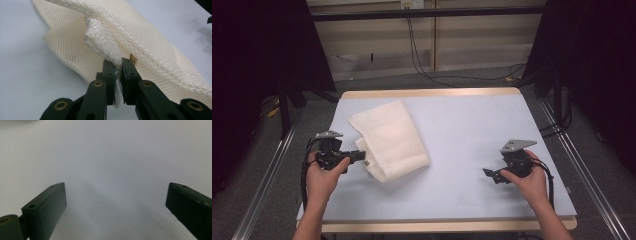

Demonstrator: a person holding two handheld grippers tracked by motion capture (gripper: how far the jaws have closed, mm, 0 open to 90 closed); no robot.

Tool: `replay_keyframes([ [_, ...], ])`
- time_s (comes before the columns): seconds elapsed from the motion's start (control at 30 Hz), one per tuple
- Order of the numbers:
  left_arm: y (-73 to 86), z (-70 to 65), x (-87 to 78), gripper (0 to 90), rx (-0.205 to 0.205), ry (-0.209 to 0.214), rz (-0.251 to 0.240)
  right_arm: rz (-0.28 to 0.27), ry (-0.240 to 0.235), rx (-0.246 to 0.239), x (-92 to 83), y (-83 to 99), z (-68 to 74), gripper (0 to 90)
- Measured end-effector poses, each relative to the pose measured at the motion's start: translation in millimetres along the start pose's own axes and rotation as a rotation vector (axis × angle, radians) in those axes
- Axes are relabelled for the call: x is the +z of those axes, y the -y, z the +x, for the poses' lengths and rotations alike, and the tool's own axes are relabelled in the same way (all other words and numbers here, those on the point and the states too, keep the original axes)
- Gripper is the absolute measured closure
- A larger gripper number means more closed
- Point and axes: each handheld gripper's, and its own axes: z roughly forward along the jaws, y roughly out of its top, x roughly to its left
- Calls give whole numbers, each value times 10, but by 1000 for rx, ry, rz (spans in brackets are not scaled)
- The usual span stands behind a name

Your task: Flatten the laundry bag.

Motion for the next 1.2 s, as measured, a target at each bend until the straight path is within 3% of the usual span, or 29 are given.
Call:
replay_keyframes([
  [0.23, -76, -11, 71, 831, -10, 19, -2, -1, 3, -3, -3, -1, 4, 28],
  [0.6, -231, -142, 221, 829, -10, 58, -3, -2, 2, -4, -9, -4, 6, 28],
  [0.87, -306, -211, 312, 827, -3, 68, -1, -10, 1, -10, -19, -1, -5, 28],
  [1.03, -387, -277, 381, 825, 22, 86, 11, -8, 1, -11, -15, 3, -8, 28],
  [1.2, -419, -323, 456, 820, 16, 102, -1, -12, 2, -10, -18, 3, -5, 29],
])
